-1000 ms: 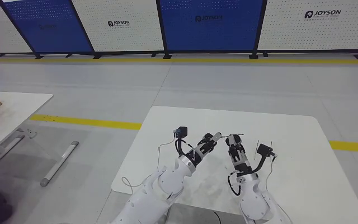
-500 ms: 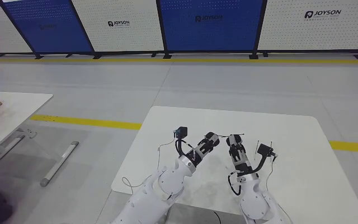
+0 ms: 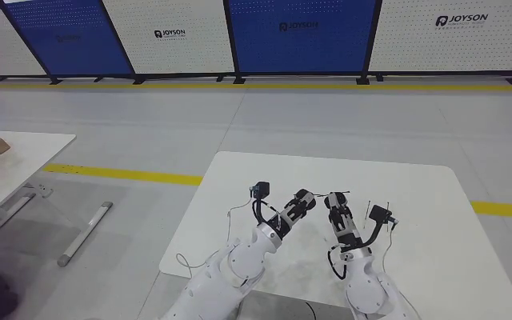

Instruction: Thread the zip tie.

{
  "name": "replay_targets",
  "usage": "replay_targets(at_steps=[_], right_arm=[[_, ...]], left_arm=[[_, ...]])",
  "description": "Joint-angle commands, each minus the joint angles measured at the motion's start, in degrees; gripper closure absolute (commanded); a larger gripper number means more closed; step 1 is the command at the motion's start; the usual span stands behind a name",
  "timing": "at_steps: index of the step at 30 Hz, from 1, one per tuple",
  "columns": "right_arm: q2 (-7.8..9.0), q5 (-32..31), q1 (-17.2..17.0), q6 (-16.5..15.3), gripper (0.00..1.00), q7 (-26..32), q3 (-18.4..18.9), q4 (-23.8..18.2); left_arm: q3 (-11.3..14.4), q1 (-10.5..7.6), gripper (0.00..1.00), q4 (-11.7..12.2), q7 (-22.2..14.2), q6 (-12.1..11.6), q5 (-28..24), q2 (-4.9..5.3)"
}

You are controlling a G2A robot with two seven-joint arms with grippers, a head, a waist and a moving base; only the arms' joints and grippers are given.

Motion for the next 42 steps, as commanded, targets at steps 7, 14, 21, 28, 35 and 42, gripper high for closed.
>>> replay_targets(at_steps=[7, 14, 21, 28, 35, 42], right_arm=[[0.09, -0.68, -0.24, 0.32, 1.00, 1.51, 0.08, -1.06], [0.14, -0.43, -0.44, 0.42, 0.15, 2.43, 0.33, -1.60], [0.22, 0.07, -1.18, 0.34, 0.00, 2.11, 0.93, -2.46], [0.46, -0.08, -3.48, 2.53, 0.00, 0.54, 2.60, -4.38], [0.46, -0.08, -3.48, 2.53, 0.00, 0.54, 2.60, -4.38], [0.47, -0.27, -3.45, 2.66, 0.00, 0.54, 2.66, -4.38]], left_arm=[[0.27, 0.04, 1.00, -0.21, 0.46, 0.42, 0.38, -0.12], [0.18, 0.09, 1.00, -0.30, 0.85, 0.93, -0.13, -0.23], [0.13, -0.16, 1.00, 0.37, 1.65, 0.55, -0.74, -0.41], [-0.19, -0.03, 1.00, 0.26, 3.02, -1.16, -4.27, -0.75], [-0.29, 0.05, 1.00, 0.16, 3.02, -1.74, -4.85, -0.76], [-0.29, 0.05, 1.00, 0.16, 3.02, -1.74, -4.85, -0.76]])
